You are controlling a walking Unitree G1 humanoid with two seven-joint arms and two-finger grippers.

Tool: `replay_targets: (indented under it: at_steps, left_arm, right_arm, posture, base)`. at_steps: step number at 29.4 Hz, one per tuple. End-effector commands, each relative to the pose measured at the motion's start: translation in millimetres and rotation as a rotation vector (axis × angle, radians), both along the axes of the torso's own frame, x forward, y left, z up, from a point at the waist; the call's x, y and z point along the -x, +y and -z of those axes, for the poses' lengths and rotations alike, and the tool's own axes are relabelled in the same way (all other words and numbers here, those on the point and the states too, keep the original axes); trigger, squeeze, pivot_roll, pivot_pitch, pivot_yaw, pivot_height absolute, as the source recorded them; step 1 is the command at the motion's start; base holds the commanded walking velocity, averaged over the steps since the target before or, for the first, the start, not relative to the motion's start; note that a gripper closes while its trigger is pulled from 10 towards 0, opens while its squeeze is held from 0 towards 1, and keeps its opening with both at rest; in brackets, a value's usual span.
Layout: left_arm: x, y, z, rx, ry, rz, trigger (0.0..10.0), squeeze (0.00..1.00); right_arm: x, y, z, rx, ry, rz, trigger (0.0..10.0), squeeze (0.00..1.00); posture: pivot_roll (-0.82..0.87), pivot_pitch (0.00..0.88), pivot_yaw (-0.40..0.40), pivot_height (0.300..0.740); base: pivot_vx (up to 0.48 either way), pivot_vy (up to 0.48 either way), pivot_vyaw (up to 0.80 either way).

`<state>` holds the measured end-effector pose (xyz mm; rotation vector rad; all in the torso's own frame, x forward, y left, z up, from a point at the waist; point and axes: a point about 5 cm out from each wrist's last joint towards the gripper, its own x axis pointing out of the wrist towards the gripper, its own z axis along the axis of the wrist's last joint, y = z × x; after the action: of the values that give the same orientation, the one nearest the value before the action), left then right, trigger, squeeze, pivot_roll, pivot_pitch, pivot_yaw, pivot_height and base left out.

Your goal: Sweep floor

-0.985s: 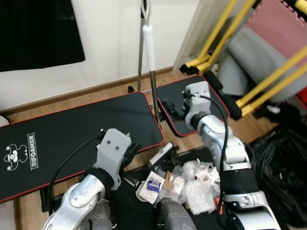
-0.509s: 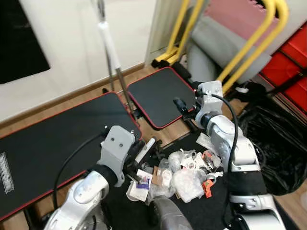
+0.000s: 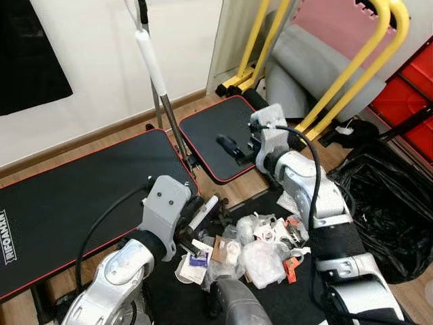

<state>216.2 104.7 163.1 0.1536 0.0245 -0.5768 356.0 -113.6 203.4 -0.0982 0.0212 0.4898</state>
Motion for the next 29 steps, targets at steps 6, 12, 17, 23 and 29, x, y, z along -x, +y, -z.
replay_targets:
  at_steps: [6, 12, 17, 23, 29]
  left_arm:
    - [-65.9, 23.3, -35, 0.153, -0.081, -0.143, 10.0, 1.00]
    - [-114.7, 48.3, -52, 0.165, -0.116, -0.189, 10.0, 1.00]
    - [-129.5, 53.1, -48, 0.133, -0.095, -0.179, 10.0, 1.00]
    - [-140.9, 52.3, -45, 0.082, -0.079, -0.152, 10.0, 1.00]
    - [-153.8, 52.4, -49, 0.019, -0.092, -0.142, 10.0, 1.00]
  right_arm:
    - [25.5, -18.7, 18, -0.008, 0.090, 0.018, 10.0, 0.00]
    - [71.4, -25.1, 25, -0.011, 0.138, -0.164, 10.0, 0.00]
    - [93.8, -30.6, 30, -0.028, 0.164, -0.197, 10.0, 0.00]
    - [109.0, -32.7, 34, -0.067, 0.197, -0.203, 10.0, 0.00]
    - [120.7, -24.9, 36, -0.108, 0.224, -0.252, 10.0, 0.00]
  posture:
    - [-0.08, 0.303, -0.190, 0.740]
    - [-0.10, 0.292, -0.173, 0.740]
    - [-0.13, 0.291, -0.167, 0.740]
    - [-0.14, 0.299, -0.162, 0.740]
    - [-0.14, 0.303, -0.164, 0.740]
  base:
    - [0.000, 0.000, 0.00]
    - [0.000, 0.000, 0.00]
    - [0.000, 0.000, 0.00]
    - [0.000, 0.000, 0.00]
    - [0.000, 0.000, 0.00]
